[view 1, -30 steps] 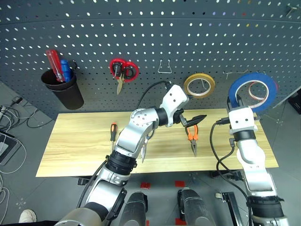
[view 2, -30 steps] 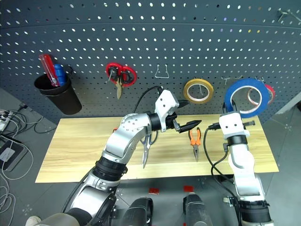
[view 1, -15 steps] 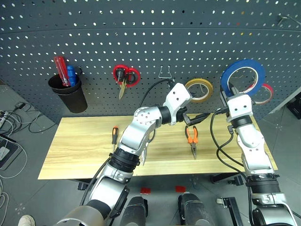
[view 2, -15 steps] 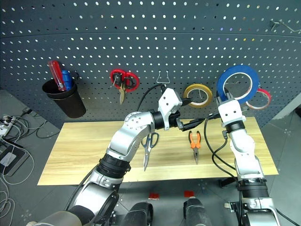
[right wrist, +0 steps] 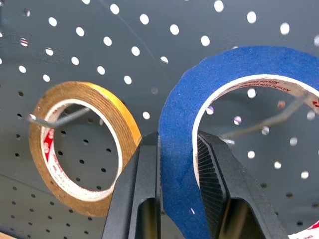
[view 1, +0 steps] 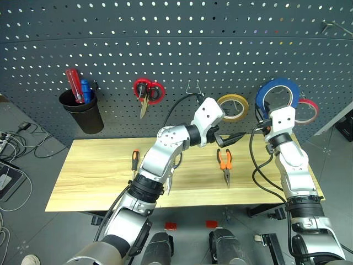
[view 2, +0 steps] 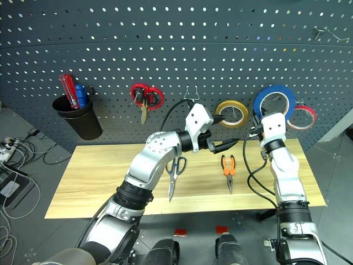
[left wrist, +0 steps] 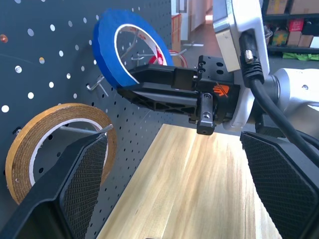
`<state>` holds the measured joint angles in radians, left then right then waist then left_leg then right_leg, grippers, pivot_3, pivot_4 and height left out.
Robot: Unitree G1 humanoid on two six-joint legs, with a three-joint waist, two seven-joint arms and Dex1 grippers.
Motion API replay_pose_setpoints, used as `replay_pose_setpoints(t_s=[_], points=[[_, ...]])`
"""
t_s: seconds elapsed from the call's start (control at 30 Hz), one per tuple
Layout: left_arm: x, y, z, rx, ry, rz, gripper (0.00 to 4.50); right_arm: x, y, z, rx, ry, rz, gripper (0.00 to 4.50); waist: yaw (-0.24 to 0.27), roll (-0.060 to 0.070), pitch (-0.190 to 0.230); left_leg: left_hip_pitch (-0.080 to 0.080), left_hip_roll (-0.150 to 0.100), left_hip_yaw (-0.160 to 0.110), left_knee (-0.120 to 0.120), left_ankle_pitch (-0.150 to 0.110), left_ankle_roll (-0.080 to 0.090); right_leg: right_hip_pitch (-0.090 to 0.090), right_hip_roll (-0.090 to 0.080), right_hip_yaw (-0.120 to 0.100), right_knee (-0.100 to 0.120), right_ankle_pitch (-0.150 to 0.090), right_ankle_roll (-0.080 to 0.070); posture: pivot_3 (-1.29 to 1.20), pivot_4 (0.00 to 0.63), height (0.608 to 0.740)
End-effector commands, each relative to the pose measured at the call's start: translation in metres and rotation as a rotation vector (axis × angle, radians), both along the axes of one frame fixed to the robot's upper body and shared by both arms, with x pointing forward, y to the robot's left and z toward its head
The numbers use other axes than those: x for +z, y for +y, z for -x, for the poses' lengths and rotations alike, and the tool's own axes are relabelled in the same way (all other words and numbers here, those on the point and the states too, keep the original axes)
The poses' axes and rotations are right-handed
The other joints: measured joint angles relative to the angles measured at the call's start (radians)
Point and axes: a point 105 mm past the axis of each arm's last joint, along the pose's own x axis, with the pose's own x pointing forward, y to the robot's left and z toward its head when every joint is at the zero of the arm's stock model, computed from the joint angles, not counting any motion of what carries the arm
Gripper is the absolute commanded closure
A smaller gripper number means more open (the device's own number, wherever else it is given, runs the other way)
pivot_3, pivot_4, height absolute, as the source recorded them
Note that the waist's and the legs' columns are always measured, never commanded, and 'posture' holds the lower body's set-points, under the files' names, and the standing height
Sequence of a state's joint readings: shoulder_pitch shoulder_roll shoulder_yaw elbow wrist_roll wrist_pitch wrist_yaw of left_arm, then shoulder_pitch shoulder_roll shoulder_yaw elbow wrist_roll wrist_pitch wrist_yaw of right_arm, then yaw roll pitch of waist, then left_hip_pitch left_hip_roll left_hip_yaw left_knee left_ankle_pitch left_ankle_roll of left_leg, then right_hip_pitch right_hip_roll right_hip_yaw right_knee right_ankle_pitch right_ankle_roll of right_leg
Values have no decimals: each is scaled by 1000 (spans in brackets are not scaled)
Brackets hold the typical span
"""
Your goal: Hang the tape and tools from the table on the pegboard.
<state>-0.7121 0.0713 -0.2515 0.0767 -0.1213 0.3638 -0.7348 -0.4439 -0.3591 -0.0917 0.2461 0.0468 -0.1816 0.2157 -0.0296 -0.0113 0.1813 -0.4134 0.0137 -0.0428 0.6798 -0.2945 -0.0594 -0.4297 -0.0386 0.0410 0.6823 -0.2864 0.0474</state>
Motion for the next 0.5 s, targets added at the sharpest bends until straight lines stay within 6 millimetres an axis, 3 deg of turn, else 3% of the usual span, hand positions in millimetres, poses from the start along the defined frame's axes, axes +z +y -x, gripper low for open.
replay_pose_setpoints(t_s=[0.03, 0.33, 0.5], points=[[14, -8, 10, -39, -49, 34, 0, 6, -3, 2, -18, -24, -17, 2845, 0, 0, 0, 0, 0, 0, 0, 0, 0, 0, 0, 0, 0, 0, 0, 34, 130, 740], [15, -10, 10, -43, -47, 36, 0, 1, -11, 9, -52, -11, -33, 24, 1, 0, 0, 2, 0, 0, 0, 0, 1, 3, 0, 0, 0, 0, 0, 24, 145, 740], [6, -4, 11, -40, -28, 23, 0, -16, -6, 22, -45, 52, -63, 24, 1, 0, 0, 8, 0, 0, 0, -1, 2, 8, 0, 0, -1, 0, 0, 20, 162, 740]])
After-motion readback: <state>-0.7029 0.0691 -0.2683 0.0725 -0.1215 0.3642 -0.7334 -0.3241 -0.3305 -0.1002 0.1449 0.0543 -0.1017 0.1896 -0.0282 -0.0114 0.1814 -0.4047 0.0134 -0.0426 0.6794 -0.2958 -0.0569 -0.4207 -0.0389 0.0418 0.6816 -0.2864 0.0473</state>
